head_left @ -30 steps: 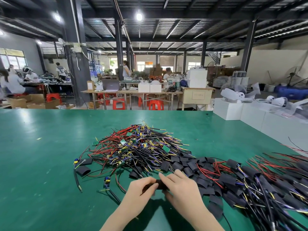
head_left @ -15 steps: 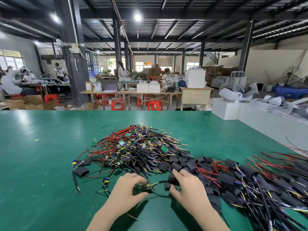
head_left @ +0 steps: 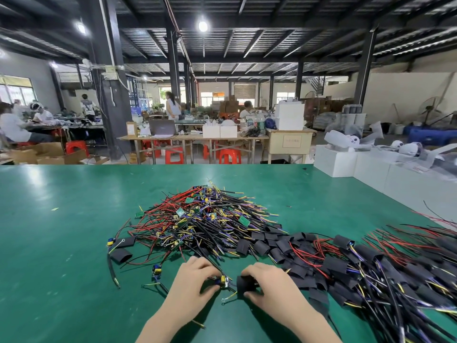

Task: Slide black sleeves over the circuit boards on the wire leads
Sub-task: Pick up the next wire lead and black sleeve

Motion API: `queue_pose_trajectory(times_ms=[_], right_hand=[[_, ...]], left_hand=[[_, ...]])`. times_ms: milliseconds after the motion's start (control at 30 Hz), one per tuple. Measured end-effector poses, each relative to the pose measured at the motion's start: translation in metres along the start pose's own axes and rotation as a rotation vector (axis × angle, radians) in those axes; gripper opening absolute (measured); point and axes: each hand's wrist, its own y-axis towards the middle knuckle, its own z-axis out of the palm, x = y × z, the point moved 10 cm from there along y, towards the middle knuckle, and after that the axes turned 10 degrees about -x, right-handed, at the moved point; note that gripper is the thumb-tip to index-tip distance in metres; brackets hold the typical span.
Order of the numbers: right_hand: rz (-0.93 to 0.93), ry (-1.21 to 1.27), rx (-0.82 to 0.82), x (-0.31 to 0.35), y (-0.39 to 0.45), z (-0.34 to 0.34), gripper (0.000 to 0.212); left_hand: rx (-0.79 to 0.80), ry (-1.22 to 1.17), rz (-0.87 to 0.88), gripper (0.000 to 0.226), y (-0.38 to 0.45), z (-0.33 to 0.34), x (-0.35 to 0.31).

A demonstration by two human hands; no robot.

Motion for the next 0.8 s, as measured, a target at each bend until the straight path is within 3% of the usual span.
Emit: queue_pose_trajectory(times_ms=[133, 233, 433, 800], right_hand=[[0.063, 0.091, -0.080, -0.006, 0.001, -0.008, 0.032], [0.089, 0.162, -0.118, -0.007, 0.002, -0.015, 0.026], [0.134, 0.264, -0.117, -0.006, 0.001, -0.020, 0.026], [0.229, 0.361, -0.183, -0.007, -0.002, -0.031, 0.027]], left_hand=[[-0.056, -0.188, -0.057, 0.016, 0.001, -0.010, 0.004], [-0.039, -0.323, -0.093, 0.026, 0.001, -0.012, 0.001], [-0.043, -0.294, -0.042, 0.018, 0.002, -0.011, -0.010], [0.007, -0.312, -0.027, 0.024, 0.002, -0.013, -0.013]])
